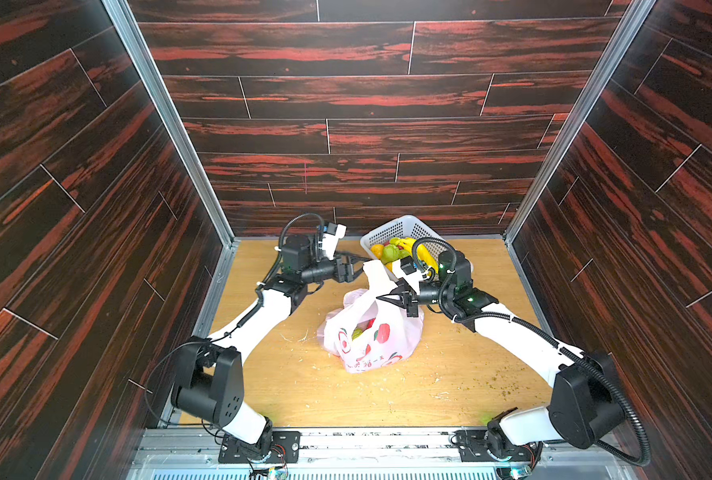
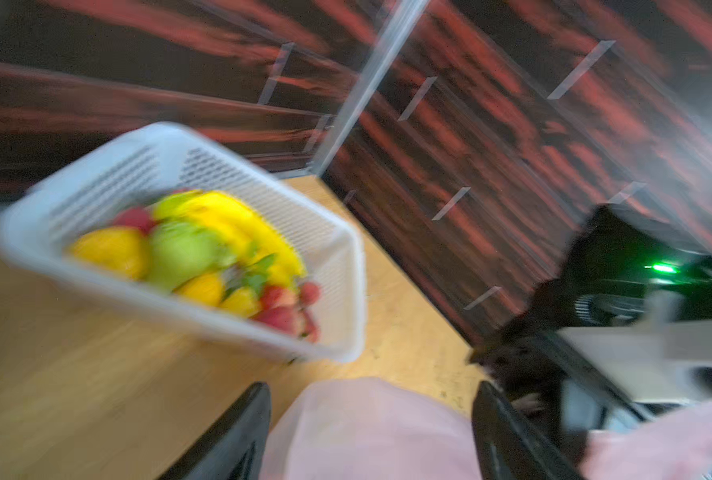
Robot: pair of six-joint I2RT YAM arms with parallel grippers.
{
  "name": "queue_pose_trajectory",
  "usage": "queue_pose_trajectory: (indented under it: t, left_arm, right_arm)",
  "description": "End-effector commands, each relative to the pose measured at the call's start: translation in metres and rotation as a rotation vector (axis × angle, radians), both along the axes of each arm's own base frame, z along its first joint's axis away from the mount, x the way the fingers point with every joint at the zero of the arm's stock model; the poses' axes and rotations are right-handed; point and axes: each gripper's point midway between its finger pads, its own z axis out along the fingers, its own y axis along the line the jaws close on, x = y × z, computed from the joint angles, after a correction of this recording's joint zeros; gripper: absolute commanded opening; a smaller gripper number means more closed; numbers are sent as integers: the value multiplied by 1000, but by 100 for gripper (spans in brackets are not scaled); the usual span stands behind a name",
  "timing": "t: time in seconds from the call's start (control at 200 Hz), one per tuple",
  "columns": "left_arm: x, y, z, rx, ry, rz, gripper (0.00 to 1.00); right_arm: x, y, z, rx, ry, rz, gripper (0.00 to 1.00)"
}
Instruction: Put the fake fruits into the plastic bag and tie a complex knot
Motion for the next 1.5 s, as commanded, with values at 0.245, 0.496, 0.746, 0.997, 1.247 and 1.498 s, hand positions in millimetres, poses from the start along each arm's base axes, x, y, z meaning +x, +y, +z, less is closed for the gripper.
queue_pose_trajectory:
  t: [0.245,0.496,0.746,0.997,1.247,1.498]
  left_arm:
    - [-49,-30,55,-133,-132,-283,81]
    - [-81,-26,49,-7,-187,-338,81]
    - [-94,-24,39,97,-210,-355,81]
    - [-99,-25,21,208,-216,-343,82]
    - [-98,-22,9,272,-205,-317,83]
    - [-106,-22,40,181,-248,-312,83]
  right_arm:
    - [-18,-6,13,7,-53,25,0]
    - [-8,-10,11,-43,-91,-46,0]
    - [-2,-16,13,-89,-163,-103,0]
    - [-5,-14,18,-100,-256,-104,0]
    - [-9,-12,23,-84,-324,-99,0]
    - [-7,-14,15,-117,-339,-104,0]
